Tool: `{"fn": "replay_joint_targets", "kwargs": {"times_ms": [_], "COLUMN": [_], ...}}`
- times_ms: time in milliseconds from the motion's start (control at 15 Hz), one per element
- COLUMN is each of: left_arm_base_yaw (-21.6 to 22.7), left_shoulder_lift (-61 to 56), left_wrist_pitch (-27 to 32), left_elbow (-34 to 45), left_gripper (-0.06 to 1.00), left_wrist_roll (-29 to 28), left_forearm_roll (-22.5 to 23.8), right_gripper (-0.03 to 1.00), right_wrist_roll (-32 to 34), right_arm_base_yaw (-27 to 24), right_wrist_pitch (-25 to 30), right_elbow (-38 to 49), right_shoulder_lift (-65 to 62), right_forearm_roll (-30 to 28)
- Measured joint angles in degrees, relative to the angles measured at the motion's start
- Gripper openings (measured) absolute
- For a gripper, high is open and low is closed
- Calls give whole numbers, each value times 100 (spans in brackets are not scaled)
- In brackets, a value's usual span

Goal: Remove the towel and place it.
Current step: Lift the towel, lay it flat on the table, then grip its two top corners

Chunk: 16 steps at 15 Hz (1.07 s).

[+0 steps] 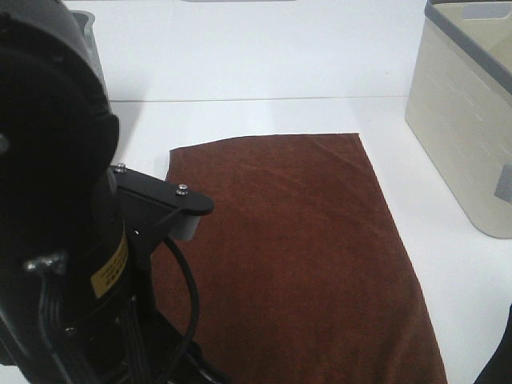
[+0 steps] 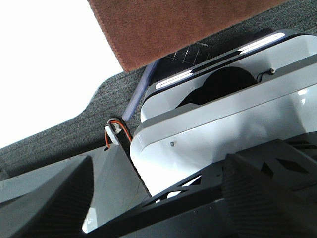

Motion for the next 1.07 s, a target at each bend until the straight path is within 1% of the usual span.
{"fn": "replay_joint_targets", "kwargs": {"times_ms": [133,267,333,400,467,600,867,1067], "left_arm_base_yaw": [0,0,46,172,407,1037,2338,3054], "left_shoulder_lift": [0,0,0,0,0,0,40,183], "left_wrist_pitch": [-52,-69,-92,-172,-332,-900,-2229,-2687], "left_elbow": [0,-86,-206,-332,-453,-567,-573,-584], "left_gripper": [72,73,72,72,72,72,71,71], "left_wrist_roll": [0,0,0,0,11,189,779,1094], "left_forearm_roll": [281,819,1134,1346,1501,1558,1398,1232], "right_gripper": [60,60,60,60,60,59,59,59], "right_wrist_roll": [0,0,0,0,0,0,0,0], "right_arm_base_yaw": [0,0,0,0,0,0,0,0], "right_wrist_pitch": [0,-103,-218,-332,-361,-447,-636,-642], "right_elbow": [0,-120,-258,-464,-705,-1278,-2429,-3197], "right_shoulder_lift": [0,0,6,40,155,579,1593,2355], "right_forearm_roll": [0,-6,-23,-86,-149,-223,-315,-321]}}
